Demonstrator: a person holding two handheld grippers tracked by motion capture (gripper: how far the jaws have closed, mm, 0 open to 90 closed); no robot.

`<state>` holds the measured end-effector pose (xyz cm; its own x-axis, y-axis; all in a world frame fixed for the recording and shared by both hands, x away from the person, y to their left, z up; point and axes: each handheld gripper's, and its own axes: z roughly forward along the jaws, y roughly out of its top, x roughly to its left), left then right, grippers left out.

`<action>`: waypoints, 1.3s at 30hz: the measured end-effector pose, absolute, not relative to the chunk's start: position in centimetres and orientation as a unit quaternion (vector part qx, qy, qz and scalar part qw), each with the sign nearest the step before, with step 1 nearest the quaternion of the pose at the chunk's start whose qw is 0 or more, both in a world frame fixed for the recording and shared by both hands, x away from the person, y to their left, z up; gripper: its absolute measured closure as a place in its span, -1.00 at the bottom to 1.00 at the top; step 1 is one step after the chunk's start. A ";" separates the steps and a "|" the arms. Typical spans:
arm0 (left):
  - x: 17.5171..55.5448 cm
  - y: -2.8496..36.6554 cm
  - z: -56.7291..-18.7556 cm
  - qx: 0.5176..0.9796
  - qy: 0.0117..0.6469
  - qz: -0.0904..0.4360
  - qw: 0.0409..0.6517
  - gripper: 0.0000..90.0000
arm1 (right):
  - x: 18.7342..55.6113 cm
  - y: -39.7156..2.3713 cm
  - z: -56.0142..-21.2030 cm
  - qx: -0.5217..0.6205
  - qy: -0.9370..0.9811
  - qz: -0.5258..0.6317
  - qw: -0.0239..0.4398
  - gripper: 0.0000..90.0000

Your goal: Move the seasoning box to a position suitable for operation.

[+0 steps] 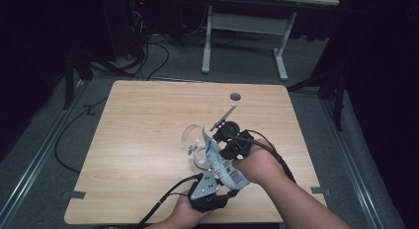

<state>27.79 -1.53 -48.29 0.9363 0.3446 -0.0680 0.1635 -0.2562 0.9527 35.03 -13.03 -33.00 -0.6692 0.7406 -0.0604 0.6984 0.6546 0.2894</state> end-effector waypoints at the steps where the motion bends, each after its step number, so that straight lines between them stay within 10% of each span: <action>1: 27.8 -1.5 -48.3 0.789 0.161 0.077 0.588 0.37 | 35.0 -13.0 -33.0 0.398 0.905 0.122 0.087 1.00; 39: 27.8 -1.4 -48.0 0.784 0.164 0.074 0.595 0.37 | 35.2 -12.7 -32.8 0.396 0.906 0.120 0.089 1.00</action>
